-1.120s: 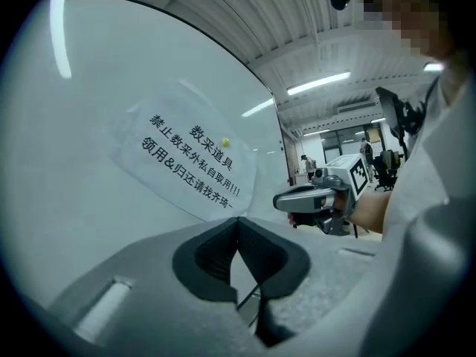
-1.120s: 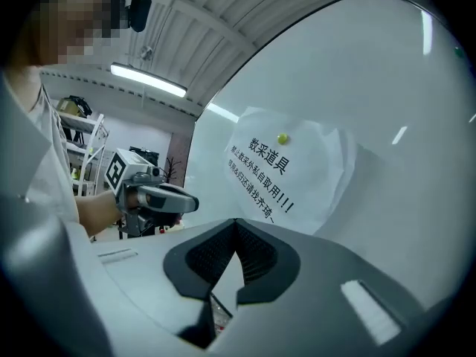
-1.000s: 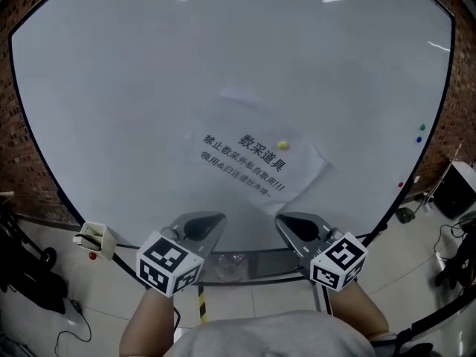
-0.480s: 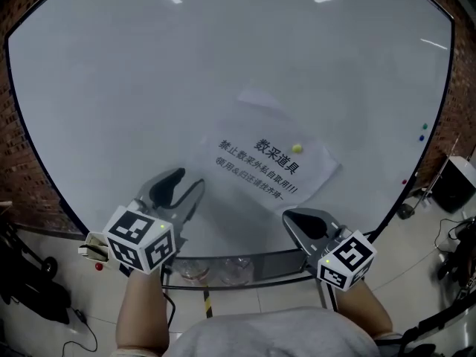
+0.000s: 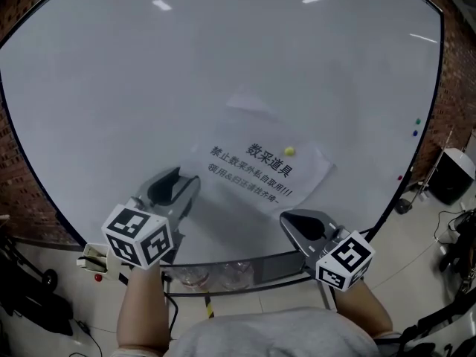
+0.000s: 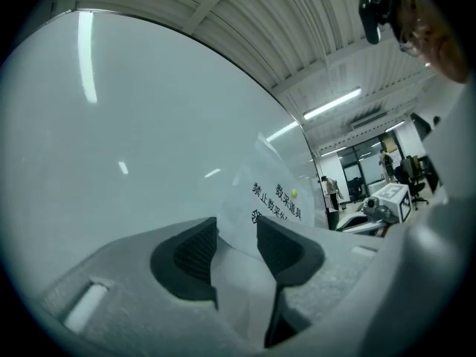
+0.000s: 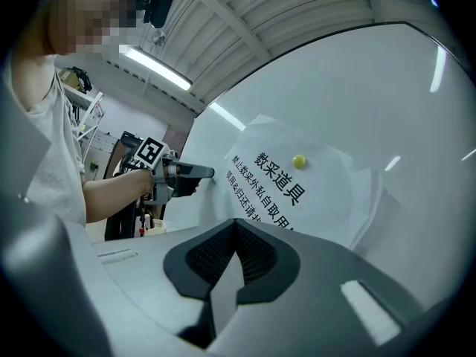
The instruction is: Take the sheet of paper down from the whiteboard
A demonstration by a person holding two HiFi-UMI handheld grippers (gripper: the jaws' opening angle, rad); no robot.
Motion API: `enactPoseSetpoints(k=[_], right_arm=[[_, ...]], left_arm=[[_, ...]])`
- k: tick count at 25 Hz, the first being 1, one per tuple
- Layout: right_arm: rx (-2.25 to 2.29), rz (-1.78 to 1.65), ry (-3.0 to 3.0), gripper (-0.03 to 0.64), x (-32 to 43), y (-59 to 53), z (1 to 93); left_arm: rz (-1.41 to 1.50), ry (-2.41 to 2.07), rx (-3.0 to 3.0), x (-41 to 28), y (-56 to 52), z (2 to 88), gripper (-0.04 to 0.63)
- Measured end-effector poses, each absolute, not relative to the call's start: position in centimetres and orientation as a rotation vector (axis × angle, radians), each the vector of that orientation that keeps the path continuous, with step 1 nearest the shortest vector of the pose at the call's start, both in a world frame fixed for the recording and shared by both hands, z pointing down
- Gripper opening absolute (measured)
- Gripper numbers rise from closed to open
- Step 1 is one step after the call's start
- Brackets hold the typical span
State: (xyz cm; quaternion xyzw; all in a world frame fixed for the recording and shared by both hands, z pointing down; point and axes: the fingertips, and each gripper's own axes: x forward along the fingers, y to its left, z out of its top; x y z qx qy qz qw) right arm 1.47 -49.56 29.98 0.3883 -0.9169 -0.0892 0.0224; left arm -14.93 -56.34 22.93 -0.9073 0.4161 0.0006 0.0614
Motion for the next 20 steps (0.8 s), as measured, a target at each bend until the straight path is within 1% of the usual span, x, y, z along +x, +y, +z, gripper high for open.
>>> enactPoseSetpoints(k=[1, 4, 8, 13, 14, 16, 20], right_arm=[[1.210, -0.286, -2.836, -0.002, 1.5, -49.7, 29.8], [1.249, -0.330, -2.807, -0.002, 1.6, -50.5, 29.5], [1.297, -0.499, -2.702, -0.002, 1.0, -51.7, 28.5], [1.456, -0.706, -2.576, 0.000, 1.8, -53.7, 24.9], [1.476, -0.741, -2.542, 0.043, 2.0, -54.1, 24.2], [1.533, -0.808, -2.463, 0.073, 2.5, -54.7, 23.0], [1.697, -0.944, -2.333, 0.092, 3.6, -55.7, 20.9]], left_arm=[[0.004, 1.260, -2.739, -15.0, -56.5, 22.9, 0.152], [-0.006, 1.265, -2.717, -15.2, -56.7, 22.9, 0.003], [-0.015, 1.244, -2.719, -15.1, -56.6, 23.0, 0.003], [0.007, 1.223, -2.759, -15.1, -56.4, 23.5, 0.003], [0.004, 1.221, -2.766, -15.0, -56.4, 23.8, 0.003], [-0.002, 1.215, -2.777, -15.0, -56.2, 24.1, 0.003], [0.006, 1.191, -2.796, -14.9, -56.2, 24.0, 0.003]])
